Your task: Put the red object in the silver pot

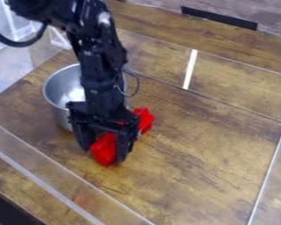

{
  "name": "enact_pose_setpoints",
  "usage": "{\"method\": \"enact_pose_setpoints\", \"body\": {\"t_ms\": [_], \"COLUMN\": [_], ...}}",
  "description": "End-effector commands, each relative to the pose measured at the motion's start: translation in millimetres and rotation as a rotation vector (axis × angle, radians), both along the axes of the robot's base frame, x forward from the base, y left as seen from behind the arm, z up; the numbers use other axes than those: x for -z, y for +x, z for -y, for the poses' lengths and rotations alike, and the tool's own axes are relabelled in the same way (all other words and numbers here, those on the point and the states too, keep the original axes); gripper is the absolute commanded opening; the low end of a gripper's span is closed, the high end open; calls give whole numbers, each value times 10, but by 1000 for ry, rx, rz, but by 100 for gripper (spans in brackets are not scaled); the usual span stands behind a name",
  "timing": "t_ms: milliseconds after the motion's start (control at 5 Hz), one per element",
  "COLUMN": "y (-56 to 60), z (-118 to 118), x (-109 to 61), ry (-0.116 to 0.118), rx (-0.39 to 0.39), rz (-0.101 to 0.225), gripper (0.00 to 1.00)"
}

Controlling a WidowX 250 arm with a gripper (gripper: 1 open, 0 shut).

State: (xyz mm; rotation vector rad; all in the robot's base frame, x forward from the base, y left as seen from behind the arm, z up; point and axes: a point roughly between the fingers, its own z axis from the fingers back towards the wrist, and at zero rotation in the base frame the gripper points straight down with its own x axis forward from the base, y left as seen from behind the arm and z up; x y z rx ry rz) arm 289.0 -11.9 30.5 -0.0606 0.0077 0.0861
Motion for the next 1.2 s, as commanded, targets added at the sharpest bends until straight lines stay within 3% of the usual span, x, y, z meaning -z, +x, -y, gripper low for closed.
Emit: {"method": "enact_pose_setpoints", "body": {"t_ms": [0,200,600,1000], "y": [161,271,189,96], "z": [66,86,84,15], "x": [-85,-130,-135,-236], "ry": [-4,-6,-29,-44], "rx": [39,58,188,96], "rz": [44,54,55,58], "gripper": [100,100,100,100]}}
